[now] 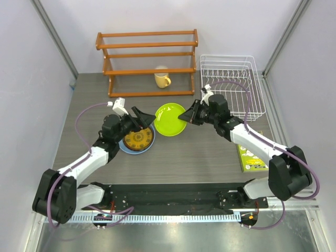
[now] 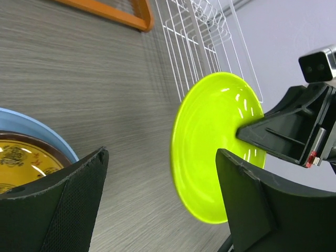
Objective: Unload the plates from the dish rack
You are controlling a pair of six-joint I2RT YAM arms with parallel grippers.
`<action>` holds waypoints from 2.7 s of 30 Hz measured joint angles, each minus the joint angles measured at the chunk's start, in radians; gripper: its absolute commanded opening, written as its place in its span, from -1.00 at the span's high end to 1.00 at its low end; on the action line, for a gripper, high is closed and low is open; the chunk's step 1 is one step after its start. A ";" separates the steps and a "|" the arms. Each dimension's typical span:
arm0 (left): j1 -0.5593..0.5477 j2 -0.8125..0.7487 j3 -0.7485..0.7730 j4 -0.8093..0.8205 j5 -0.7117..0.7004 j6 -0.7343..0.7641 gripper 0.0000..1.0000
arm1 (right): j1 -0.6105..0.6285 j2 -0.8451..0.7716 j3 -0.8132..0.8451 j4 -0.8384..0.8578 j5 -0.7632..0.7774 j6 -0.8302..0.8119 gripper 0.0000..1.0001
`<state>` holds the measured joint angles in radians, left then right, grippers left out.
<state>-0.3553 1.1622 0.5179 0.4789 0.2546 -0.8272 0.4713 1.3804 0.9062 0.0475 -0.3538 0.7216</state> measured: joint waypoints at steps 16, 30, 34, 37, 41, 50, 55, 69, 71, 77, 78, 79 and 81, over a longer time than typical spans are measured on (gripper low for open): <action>-0.031 0.063 0.005 0.052 0.026 -0.034 0.99 | 0.039 0.035 0.004 0.064 -0.023 0.038 0.83; -0.031 0.005 0.023 -0.051 0.000 0.030 1.00 | 0.040 0.048 0.030 0.060 -0.031 0.024 -0.29; -0.031 -0.053 0.035 -0.164 -0.059 0.086 1.00 | 0.040 0.047 0.066 0.010 0.019 -0.022 -0.31; -0.031 -0.086 0.069 -0.271 -0.129 0.132 1.00 | 0.039 0.045 0.079 -0.029 0.058 -0.055 -0.31; -0.019 -0.111 0.103 -0.388 -0.227 0.177 1.00 | 0.033 0.045 0.081 -0.075 0.089 -0.086 -0.31; 0.063 -0.110 0.047 -0.515 -0.351 0.204 1.00 | 0.025 0.045 0.081 -0.134 0.111 -0.124 -0.31; 0.109 -0.110 0.008 -0.536 -0.372 0.204 1.00 | 0.024 0.045 0.081 -0.147 0.113 -0.136 -0.32; 0.130 -0.011 -0.018 -0.487 -0.364 0.183 0.01 | 0.015 0.045 0.081 -0.148 0.114 -0.150 -0.31; 0.130 -0.010 -0.021 -0.491 -0.362 0.184 -0.14 | 0.013 0.045 0.081 -0.148 0.115 -0.153 -0.31; 0.129 -0.033 -0.021 -0.505 -0.371 0.190 -0.90 | 0.005 0.045 0.081 -0.167 0.146 -0.181 -0.34; 0.129 -0.047 -0.020 -0.515 -0.375 0.194 -0.94 | 0.003 0.045 0.081 -0.176 0.161 -0.195 -0.35; 0.129 -0.064 -0.017 -0.533 -0.380 0.201 -0.98 | 0.000 0.045 0.081 -0.186 0.182 -0.206 -0.37; 0.130 -0.100 -0.003 -0.562 -0.390 0.211 -0.99 | -0.007 0.041 0.081 -0.212 0.237 -0.241 -0.44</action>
<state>-0.2256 1.0622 0.5148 -0.0834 -0.1352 -0.6167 0.4644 1.4216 0.9871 -0.1642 -0.1169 0.4808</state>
